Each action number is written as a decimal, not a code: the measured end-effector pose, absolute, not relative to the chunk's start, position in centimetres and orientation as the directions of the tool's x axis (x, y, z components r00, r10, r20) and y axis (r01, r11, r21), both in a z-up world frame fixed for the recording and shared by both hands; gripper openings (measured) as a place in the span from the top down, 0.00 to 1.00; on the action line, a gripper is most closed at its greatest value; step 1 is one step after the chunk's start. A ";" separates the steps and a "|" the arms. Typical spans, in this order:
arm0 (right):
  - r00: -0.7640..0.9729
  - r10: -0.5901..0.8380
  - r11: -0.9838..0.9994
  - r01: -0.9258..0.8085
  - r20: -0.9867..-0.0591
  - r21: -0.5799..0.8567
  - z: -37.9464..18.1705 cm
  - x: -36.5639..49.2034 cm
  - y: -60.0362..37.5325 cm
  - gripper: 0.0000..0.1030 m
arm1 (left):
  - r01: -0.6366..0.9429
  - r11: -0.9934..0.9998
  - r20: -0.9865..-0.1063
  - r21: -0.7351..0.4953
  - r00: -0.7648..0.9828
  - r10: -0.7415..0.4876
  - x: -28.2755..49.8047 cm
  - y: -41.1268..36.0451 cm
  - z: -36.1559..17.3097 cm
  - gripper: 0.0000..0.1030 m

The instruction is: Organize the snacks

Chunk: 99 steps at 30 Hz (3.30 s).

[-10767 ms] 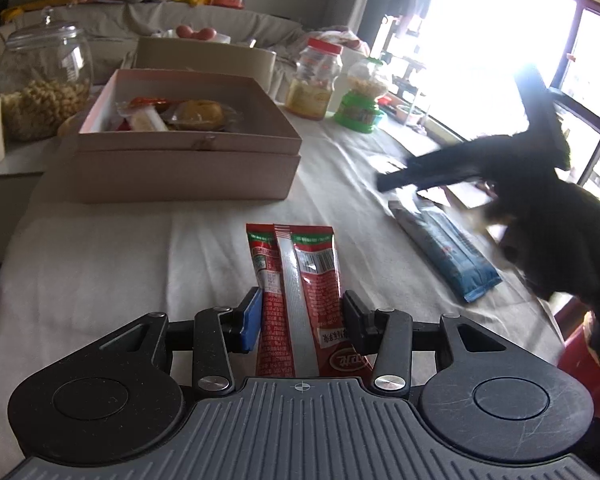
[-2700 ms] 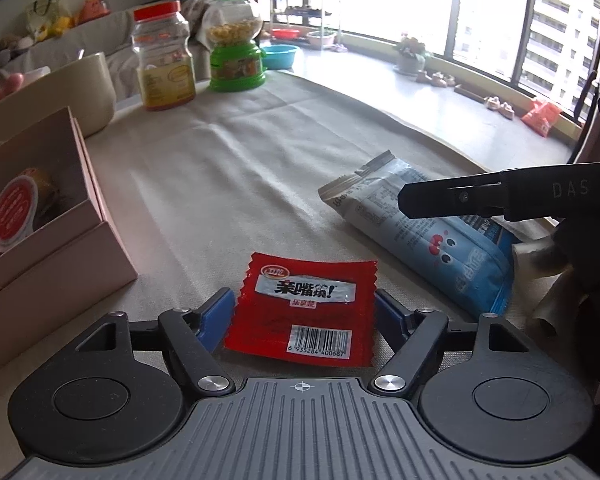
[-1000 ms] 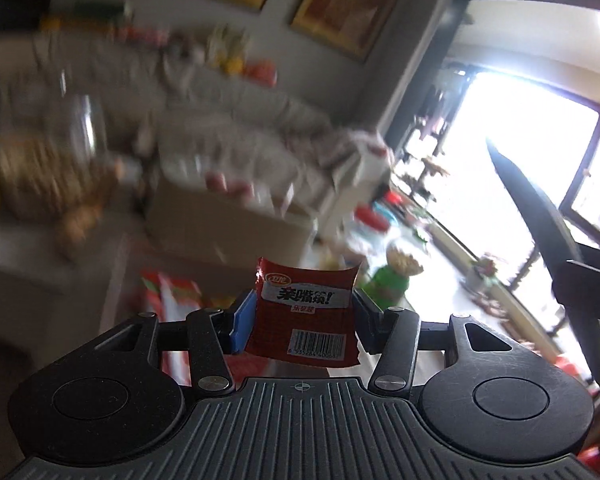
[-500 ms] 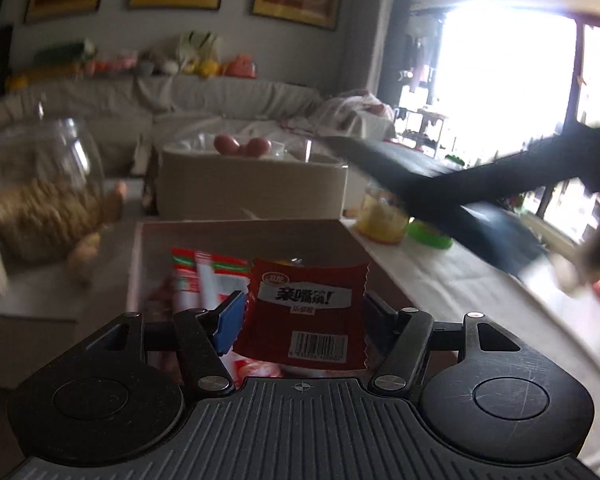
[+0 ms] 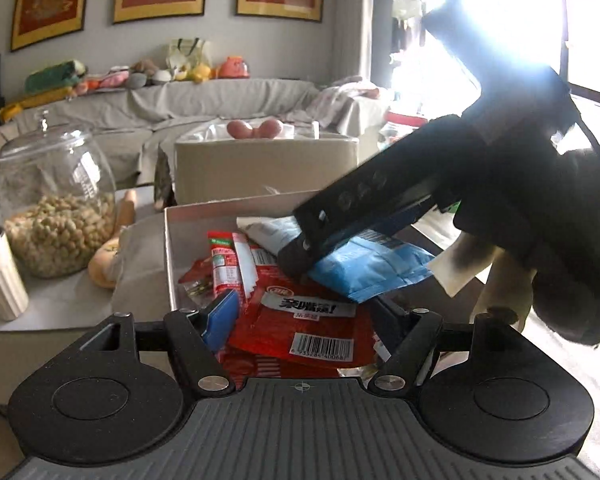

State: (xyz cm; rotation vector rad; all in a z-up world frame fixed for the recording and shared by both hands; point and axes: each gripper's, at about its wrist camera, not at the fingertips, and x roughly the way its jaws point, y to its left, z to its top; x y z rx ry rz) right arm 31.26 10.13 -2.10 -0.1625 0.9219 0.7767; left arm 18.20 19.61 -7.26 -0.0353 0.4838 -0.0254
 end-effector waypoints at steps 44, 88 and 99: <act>0.577 0.630 0.752 -0.620 -0.520 0.223 3.6 20.0 -5.1 0.16 | -0.147 0.930 -0.460 -0.336 0.888 -0.026 12.7 18.7 -2.4 0.79; 0.646 0.502 0.824 -0.558 -0.574 0.093 0.6 4.0 -10.6 0.08 | -0.202 0.972 -0.529 -0.121 0.842 0.109 -2.7 4.4 -0.4 0.82; 0.643 0.502 0.827 -0.553 -0.578 0.103 0.2 3.9 -10.6 0.08 | -0.190 0.973 -0.532 -0.130 0.841 0.093 -2.5 4.3 -0.7 0.82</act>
